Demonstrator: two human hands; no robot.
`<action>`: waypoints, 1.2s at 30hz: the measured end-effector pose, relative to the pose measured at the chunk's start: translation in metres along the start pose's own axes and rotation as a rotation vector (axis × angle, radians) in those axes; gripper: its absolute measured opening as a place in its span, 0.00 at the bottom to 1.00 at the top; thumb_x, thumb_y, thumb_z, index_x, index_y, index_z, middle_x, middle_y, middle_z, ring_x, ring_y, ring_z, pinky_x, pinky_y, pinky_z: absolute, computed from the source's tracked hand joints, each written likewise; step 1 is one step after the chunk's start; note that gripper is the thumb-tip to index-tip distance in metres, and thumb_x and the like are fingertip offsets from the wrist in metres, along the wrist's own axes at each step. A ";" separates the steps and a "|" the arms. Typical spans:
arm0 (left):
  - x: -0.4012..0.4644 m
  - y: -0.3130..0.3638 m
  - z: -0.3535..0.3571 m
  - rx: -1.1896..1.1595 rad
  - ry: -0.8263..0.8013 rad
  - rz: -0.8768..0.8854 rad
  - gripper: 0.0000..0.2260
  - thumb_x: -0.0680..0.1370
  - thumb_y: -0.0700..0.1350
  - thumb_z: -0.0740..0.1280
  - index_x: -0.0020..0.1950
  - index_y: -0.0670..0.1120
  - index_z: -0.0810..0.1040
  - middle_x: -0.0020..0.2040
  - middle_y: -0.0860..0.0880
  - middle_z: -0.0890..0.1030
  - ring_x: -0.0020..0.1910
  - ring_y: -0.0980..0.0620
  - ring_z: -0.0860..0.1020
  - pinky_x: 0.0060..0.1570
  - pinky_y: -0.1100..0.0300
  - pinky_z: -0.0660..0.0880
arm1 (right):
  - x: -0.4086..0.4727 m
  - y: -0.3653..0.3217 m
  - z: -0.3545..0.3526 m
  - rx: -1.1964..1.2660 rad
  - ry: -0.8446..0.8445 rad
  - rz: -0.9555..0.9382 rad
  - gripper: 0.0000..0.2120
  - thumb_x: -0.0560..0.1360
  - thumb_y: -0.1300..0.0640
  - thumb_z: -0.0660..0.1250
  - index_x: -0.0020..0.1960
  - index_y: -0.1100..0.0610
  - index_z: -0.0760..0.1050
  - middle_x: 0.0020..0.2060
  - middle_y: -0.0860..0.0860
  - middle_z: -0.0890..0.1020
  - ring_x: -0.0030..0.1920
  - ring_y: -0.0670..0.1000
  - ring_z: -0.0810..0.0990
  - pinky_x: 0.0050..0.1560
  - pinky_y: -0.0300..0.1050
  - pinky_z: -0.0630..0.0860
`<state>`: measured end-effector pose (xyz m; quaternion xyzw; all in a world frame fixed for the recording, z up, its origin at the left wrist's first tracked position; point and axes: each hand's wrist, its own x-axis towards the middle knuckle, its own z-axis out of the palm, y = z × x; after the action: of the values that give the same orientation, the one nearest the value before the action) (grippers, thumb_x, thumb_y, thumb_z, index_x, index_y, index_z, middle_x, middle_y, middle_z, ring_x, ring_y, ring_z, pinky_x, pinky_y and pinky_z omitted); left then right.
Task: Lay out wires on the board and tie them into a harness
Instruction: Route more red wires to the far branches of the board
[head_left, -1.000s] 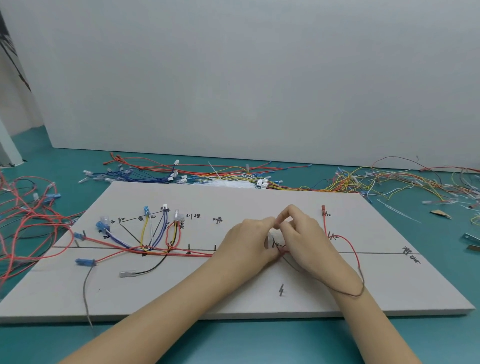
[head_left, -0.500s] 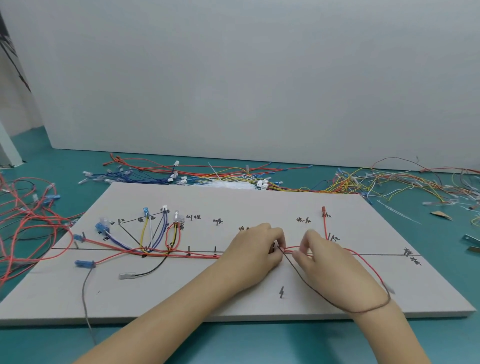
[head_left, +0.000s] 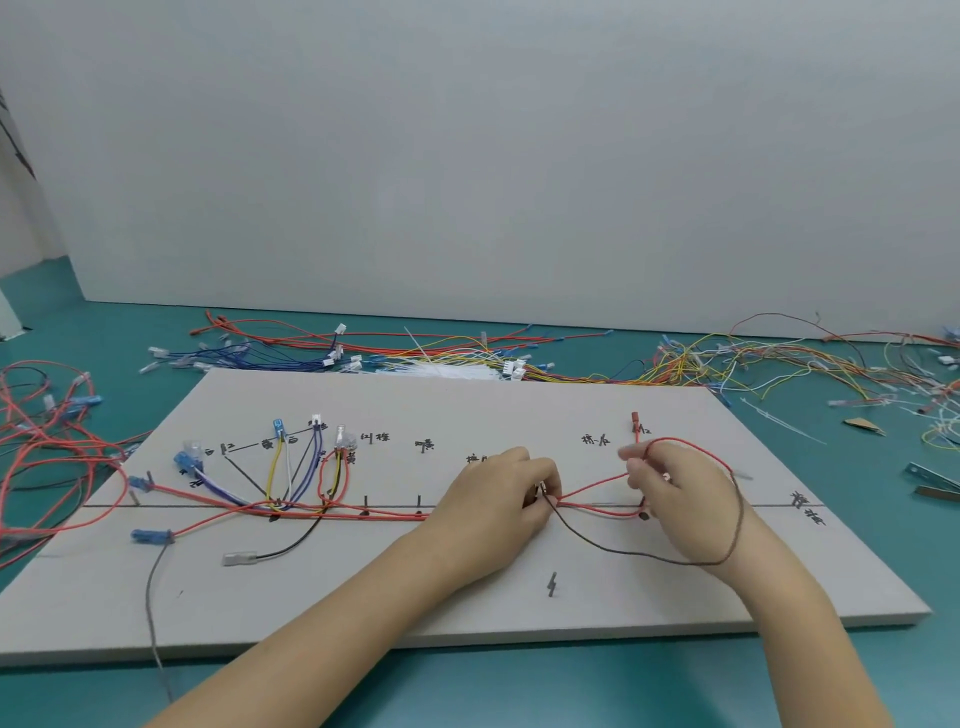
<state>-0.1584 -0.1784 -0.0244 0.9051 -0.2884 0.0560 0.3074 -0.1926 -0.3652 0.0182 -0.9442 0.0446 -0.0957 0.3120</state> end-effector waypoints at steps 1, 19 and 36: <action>0.000 0.000 0.000 -0.020 0.001 -0.004 0.05 0.80 0.47 0.63 0.50 0.53 0.78 0.41 0.55 0.70 0.41 0.54 0.70 0.42 0.60 0.64 | 0.000 0.001 -0.003 0.119 0.007 0.008 0.10 0.80 0.65 0.60 0.48 0.60 0.80 0.37 0.52 0.80 0.42 0.53 0.76 0.42 0.39 0.71; -0.004 0.001 0.002 -0.219 -0.003 0.002 0.05 0.77 0.47 0.68 0.47 0.54 0.84 0.44 0.56 0.70 0.42 0.59 0.72 0.45 0.64 0.71 | -0.002 0.034 -0.016 0.341 0.083 0.394 0.03 0.77 0.63 0.65 0.44 0.60 0.74 0.29 0.56 0.80 0.27 0.53 0.73 0.22 0.40 0.65; -0.003 0.003 0.004 -0.109 0.027 0.080 0.08 0.78 0.50 0.69 0.54 0.52 0.84 0.44 0.56 0.70 0.50 0.54 0.68 0.52 0.59 0.69 | 0.051 0.022 -0.013 -0.057 0.112 0.246 0.03 0.71 0.60 0.73 0.38 0.59 0.83 0.35 0.57 0.83 0.37 0.59 0.79 0.44 0.50 0.79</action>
<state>-0.1629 -0.1811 -0.0266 0.8740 -0.3225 0.0646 0.3576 -0.1459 -0.3979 0.0228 -0.9332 0.1803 -0.1079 0.2916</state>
